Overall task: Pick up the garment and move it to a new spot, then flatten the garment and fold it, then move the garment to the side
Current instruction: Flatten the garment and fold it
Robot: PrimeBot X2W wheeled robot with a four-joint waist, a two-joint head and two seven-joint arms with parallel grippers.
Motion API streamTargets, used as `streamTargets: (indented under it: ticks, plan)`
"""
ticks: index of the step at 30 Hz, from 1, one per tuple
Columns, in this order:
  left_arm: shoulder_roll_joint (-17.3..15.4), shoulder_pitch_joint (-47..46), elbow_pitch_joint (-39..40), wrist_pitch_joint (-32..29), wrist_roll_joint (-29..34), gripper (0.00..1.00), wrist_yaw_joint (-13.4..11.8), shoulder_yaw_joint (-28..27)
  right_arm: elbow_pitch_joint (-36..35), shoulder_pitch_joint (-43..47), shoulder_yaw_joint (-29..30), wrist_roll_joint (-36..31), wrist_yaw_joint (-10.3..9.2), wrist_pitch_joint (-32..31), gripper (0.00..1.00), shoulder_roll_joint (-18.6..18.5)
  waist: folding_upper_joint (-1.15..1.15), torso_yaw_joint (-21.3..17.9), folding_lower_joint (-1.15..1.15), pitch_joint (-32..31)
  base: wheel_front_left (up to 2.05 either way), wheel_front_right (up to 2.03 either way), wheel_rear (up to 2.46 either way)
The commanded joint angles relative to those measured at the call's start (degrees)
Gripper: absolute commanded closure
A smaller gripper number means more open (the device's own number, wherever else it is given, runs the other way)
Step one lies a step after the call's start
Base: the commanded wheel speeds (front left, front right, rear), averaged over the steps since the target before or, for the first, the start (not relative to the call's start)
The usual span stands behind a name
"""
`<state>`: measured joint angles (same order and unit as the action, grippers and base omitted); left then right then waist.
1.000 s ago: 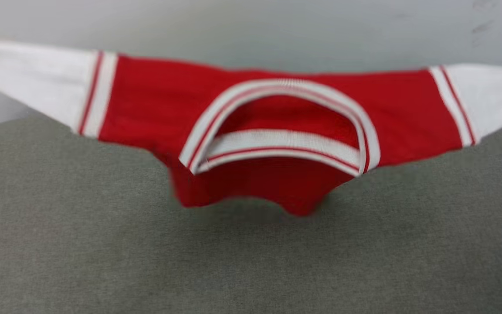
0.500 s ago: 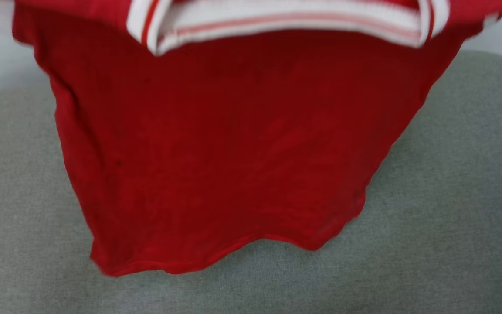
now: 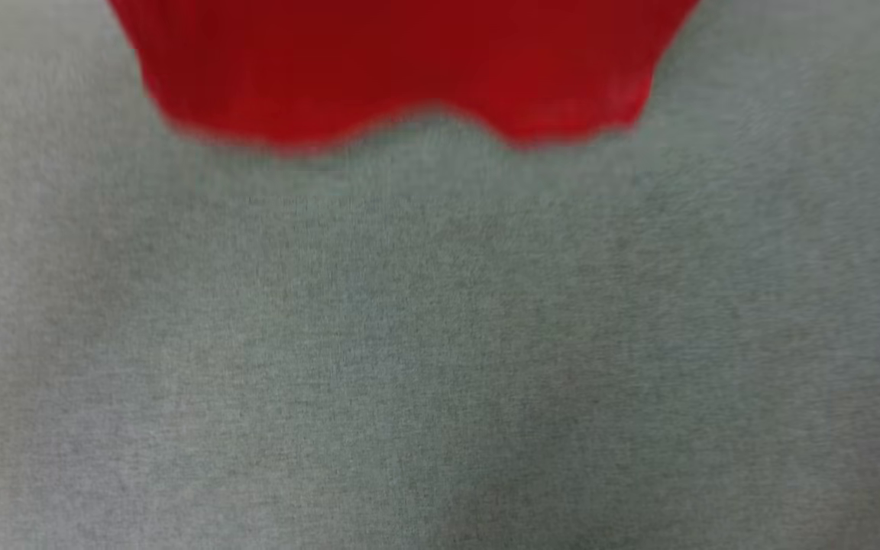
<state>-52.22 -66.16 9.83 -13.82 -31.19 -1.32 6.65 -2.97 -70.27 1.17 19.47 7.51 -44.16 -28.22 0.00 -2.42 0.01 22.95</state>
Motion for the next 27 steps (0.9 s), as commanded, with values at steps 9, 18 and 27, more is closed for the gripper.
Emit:
streamTargets:
  ticks: [9, 18, 27]
  plan:
    - [11.18, -23.61, -21.85, 9.19, 5.57, 1.00, 2.47, 7.54, 13.41, -14.06, -2.84, -4.79, -0.04, 11.29, 1.00, 0.15, 0.00, 3.25, -0.01, 10.77, 0.00, 0.00, 0.00]
    - [16.41, -23.67, -36.02, 18.08, 7.34, 1.00, 3.19, 10.95, 23.70, -13.44, -6.44, -8.15, -0.05, 20.69, 1.00, 1.97, 0.00, 4.74, -0.01, 12.79, 0.00, 0.00, 0.00]
    - [22.40, -6.75, -40.55, 24.94, 4.75, 1.00, 2.72, 13.99, 29.04, -0.03, -11.46, -5.55, -0.04, 23.66, 1.00, 0.72, 0.00, 5.93, -0.01, 8.35, 0.00, 0.00, 0.00]
